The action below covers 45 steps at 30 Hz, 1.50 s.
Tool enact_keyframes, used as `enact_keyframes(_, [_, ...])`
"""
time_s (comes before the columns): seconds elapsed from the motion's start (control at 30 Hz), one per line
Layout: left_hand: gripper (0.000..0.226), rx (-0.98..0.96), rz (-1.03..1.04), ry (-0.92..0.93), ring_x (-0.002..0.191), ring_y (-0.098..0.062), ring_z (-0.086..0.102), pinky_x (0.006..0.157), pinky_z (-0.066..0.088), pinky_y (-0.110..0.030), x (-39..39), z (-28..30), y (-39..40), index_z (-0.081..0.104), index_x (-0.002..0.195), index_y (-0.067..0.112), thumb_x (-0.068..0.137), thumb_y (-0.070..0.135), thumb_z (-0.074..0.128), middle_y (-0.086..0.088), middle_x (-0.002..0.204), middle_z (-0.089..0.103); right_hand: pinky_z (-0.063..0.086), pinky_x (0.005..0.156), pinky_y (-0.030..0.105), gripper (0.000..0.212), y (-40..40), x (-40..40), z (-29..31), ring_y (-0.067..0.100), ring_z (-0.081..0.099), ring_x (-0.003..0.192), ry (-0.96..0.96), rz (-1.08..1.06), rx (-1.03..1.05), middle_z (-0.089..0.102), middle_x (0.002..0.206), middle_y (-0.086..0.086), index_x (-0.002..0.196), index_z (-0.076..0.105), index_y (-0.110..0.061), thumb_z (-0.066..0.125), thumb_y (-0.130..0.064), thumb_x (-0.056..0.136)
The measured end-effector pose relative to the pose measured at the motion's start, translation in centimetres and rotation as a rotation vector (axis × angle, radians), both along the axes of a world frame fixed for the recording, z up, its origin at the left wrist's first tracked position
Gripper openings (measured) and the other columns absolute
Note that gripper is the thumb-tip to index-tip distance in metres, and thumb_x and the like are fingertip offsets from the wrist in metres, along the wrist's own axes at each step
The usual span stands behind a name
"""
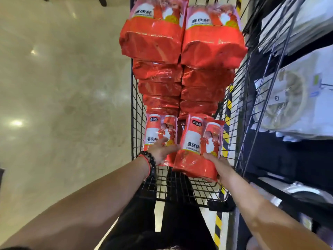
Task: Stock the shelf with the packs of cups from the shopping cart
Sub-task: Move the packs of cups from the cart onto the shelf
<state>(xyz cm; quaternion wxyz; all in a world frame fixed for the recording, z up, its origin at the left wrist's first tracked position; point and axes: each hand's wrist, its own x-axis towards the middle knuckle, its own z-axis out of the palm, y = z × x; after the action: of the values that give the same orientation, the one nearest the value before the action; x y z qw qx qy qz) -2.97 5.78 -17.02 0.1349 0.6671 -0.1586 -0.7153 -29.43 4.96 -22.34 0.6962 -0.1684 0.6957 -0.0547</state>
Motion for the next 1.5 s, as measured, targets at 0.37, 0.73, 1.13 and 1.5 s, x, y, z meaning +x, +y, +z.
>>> enact_keyframes(0.37, [0.121,-0.171,0.237,0.126,0.114,-0.034,0.065,0.1,0.048,-0.061,2.1,3.4,1.5,0.043,0.141,0.018,0.038,0.05,0.097,-0.012,0.125,0.067,0.057,0.091,0.039,0.079,0.8,6.8,5.7,0.017,0.074,0.104,-0.282,0.236,-0.199,0.077,0.113,-0.005,0.123,0.059,-0.037,0.092,-0.056,0.053])
enact_keyframes(0.73, [0.088,-0.227,0.295,0.024,0.103,-0.038,0.07,0.095,0.052,-0.059,5.5,5.2,3.5,0.055,0.128,0.006,0.054,0.038,0.091,-0.017,0.116,0.071,0.044,0.106,0.048,0.073,-0.3,8.0,6.8,0.019,0.066,0.118,-0.308,0.234,-0.185,0.073,0.124,0.002,0.126,0.065,-0.024,0.073,-0.069,0.068])
enact_keyframes(1.13, [0.088,-0.315,0.386,-0.082,0.1,-0.038,0.071,0.088,0.056,-0.055,11.7,6.5,4.2,0.057,0.128,0.01,0.049,0.035,0.086,-0.016,0.118,0.071,0.054,0.081,0.034,0.017,-1.9,9.0,0.3,0.018,0.065,0.097,0.018,0.159,-0.093,0.066,0.106,-0.003,0.107,0.061,-0.026,0.066,-0.036,0.094])
enact_keyframes(1.5, [0.089,-0.309,0.357,-0.17,0.108,-0.04,0.067,0.096,0.051,-0.062,13.6,5.7,5.1,0.054,0.129,0.006,0.05,0.03,0.087,-0.02,0.121,0.068,0.042,0.112,0.046,0.062,-3.3,14.0,-5.7,0.031,0.056,0.125,0.138,0.435,-0.167,0.06,0.136,0.013,0.141,0.052,-0.016,0.074,-0.039,0.089])
